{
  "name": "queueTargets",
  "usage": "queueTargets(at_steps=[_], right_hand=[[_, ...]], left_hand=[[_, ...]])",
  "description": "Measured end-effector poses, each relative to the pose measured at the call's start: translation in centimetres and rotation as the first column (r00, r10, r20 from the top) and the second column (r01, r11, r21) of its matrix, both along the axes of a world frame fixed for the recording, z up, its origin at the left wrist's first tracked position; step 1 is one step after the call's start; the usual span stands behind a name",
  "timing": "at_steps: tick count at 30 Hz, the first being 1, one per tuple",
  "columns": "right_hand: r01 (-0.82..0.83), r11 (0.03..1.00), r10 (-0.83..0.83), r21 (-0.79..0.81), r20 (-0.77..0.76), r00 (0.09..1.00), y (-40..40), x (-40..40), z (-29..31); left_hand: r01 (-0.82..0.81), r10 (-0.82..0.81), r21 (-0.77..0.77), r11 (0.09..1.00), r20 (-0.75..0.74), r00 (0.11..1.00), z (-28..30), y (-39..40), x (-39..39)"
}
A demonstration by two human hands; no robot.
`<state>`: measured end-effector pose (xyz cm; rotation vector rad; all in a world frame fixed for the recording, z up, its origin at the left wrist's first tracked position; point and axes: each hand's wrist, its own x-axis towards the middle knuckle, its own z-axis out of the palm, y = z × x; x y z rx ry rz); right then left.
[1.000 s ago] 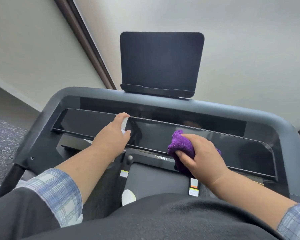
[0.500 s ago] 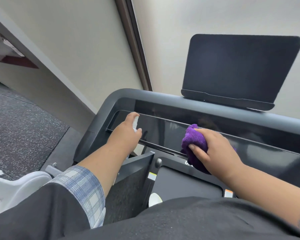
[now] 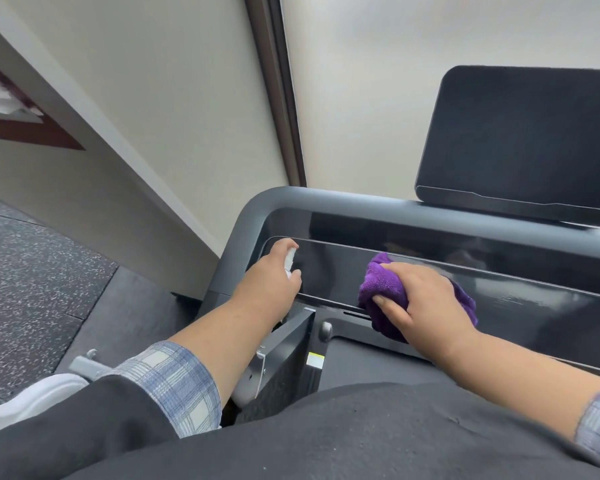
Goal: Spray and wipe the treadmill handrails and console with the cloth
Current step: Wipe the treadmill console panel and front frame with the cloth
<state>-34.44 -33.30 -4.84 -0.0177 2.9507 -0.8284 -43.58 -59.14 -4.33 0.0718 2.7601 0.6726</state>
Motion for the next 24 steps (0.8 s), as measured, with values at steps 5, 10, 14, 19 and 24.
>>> queueTargets(at_steps=[5,10,14,19,24], right_hand=[[0.072,0.994,-0.078,-0.086,-0.057,0.995,-0.1,0.6,0.4],[0.166,0.96,-0.186,-0.227,-0.071,0.98,1.8,2.9,0.8],[0.268,0.923,-0.306,-0.275,-0.108,0.946,3.7,5.9,0.8],[0.356,0.85,-0.44,-0.389,-0.151,0.885,6.3,9.1,1.2],[0.435,0.776,-0.564,-0.457,-0.194,0.803,9.4,12.3,2.3]], left_hand=[[0.139,-0.139,0.087,0.987,0.0,0.99,0.8,1.6,0.9],[0.357,-0.356,0.071,0.931,-0.029,0.934,1.1,5.9,1.7],[0.432,-0.432,-0.026,0.902,-0.024,0.901,0.8,9.3,1.8],[0.43,-0.43,0.009,0.903,-0.006,0.903,0.9,12.4,2.2],[0.565,-0.566,0.066,0.822,0.002,0.824,1.8,18.7,5.4]])
